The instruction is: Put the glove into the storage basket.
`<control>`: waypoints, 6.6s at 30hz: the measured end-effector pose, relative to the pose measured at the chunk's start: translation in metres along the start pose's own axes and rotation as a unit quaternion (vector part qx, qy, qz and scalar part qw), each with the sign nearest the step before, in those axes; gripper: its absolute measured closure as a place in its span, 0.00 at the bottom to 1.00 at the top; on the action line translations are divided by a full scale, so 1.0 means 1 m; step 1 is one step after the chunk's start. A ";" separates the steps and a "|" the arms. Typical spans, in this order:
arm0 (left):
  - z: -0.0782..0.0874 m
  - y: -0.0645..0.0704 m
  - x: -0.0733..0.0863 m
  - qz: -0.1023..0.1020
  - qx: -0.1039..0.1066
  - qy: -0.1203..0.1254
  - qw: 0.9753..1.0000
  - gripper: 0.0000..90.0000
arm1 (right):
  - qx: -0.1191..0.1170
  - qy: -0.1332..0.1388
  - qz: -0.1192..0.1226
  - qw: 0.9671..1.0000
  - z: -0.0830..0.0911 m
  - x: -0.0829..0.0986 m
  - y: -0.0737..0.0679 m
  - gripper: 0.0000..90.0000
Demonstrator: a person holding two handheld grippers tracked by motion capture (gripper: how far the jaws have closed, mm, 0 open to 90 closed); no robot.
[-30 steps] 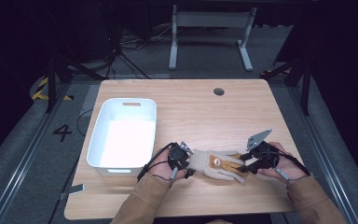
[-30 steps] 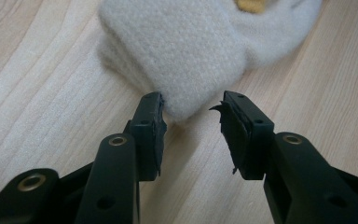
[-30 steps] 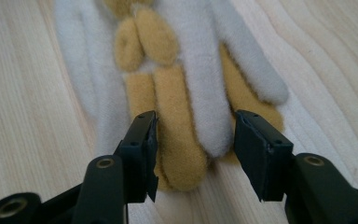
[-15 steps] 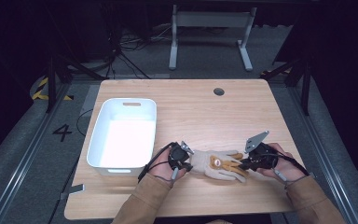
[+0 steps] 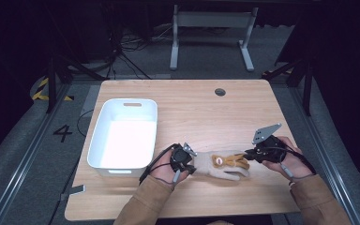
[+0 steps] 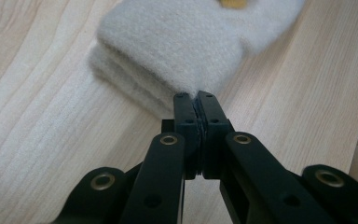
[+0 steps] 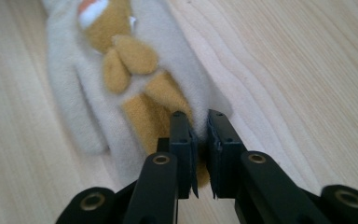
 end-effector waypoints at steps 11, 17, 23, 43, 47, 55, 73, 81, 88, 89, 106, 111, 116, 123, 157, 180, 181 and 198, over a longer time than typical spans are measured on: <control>0.001 -0.003 0.001 0.013 -0.002 0.008 1.000 0.75 | 0.005 0.029 -0.039 0.999 0.001 0.004 0.015 0.61; 0.007 -0.002 -0.005 0.014 -0.002 0.031 0.999 0.58 | 0.013 0.051 -0.056 0.997 0.009 0.004 0.019 0.61; 0.010 -0.003 -0.012 0.010 -0.002 0.054 0.998 0.45 | 0.026 0.086 -0.075 0.993 0.017 0.005 0.025 0.61; 0.006 0.001 -0.029 -0.027 -0.008 0.097 0.995 0.34 | 0.056 0.152 -0.127 0.979 0.027 0.022 0.050 0.52; 0.002 0.003 -0.032 -0.033 -0.008 0.100 0.994 0.33 | 0.062 0.165 -0.145 0.973 0.026 0.030 0.060 0.52; -0.005 0.002 -0.035 -0.033 -0.013 0.084 0.996 0.33 | 0.067 0.156 -0.180 0.969 0.017 0.048 0.074 0.49; -0.027 0.003 -0.045 -0.090 0.018 0.121 0.988 0.24 | 0.029 0.172 -0.196 0.965 0.019 0.049 0.073 0.46; -0.037 -0.001 -0.044 -0.092 0.011 0.130 0.987 0.23 | 0.026 0.175 -0.190 0.966 0.019 0.047 0.072 0.46; -0.040 -0.005 -0.037 -0.107 0.014 0.120 0.987 0.21 | 0.023 0.176 -0.189 0.966 0.019 0.046 0.071 0.46; -0.041 -0.005 -0.037 -0.106 0.013 0.122 0.987 0.21 | 0.022 0.177 -0.189 0.966 0.019 0.046 0.070 0.46; -0.061 -0.003 -0.034 -0.138 0.010 0.104 0.985 0.18 | 0.022 0.171 -0.185 0.967 0.016 0.045 0.069 0.45; -0.065 -0.003 -0.034 -0.138 0.013 0.099 0.985 0.18 | 0.020 0.171 -0.184 0.968 0.016 0.045 0.069 0.45; -0.070 0.000 -0.036 -0.137 0.021 0.093 0.986 0.17 | 0.021 0.169 -0.186 0.968 0.015 0.044 0.068 0.45; -0.062 0.000 -0.033 -0.140 0.034 0.094 0.985 0.18 | 0.018 0.170 -0.187 0.967 0.016 0.045 0.068 0.45; -0.079 0.011 -0.045 -0.164 0.021 0.059 0.985 0.14 | 0.006 0.160 -0.191 0.968 0.012 0.044 0.066 0.46; -0.074 0.021 -0.050 -0.129 0.027 0.040 0.990 0.78 | 0.008 0.164 -0.192 0.968 0.014 0.045 0.067 0.46; -0.074 0.021 -0.051 -0.127 0.028 0.039 0.991 0.78 | 0.008 0.163 -0.192 0.968 0.014 0.045 0.067 0.46; -0.056 0.023 -0.055 -0.097 0.048 0.045 0.993 0.79 | 0.010 0.165 -0.196 0.967 0.014 0.046 0.070 0.46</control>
Point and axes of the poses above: each handheld gripper's, and its own axes: z roughly backward along the jaws, x roughly out of its underside, y roughly to its right, the point moved 6 cm from there along -z, roughly forward along the jaws, and after that the axes turned 1 degree about -z, right-handed, at the moved point
